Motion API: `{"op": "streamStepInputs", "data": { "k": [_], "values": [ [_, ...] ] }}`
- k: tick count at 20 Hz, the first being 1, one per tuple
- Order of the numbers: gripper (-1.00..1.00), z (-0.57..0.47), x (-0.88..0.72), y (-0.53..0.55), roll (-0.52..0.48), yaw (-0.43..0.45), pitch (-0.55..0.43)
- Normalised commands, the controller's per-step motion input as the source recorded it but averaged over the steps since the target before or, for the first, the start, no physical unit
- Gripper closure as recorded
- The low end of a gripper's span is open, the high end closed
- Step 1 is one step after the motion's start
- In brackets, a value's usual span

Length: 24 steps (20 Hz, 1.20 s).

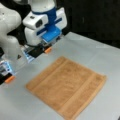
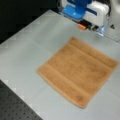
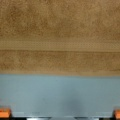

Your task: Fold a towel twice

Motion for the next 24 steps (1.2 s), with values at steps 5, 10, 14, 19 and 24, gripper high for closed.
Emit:
{"op": "streamStepInputs", "data": {
  "k": [5, 10, 14, 19, 24],
  "values": [
    [-1.00, 0.00, 0.05, 0.05, 0.099, -0.030, 0.162],
    [-1.00, 0.04, 0.18, 0.18, 0.100, -0.148, 0.234],
    [-1.00, 0.05, 0.37, 0.32, 0.097, -0.280, 0.190],
    [-1.00, 0.05, 0.48, 0.30, 0.037, -0.295, 0.150],
    [-1.00, 0.02, 0.57, 0.23, -0.022, -0.326, 0.141]
  ]
}}
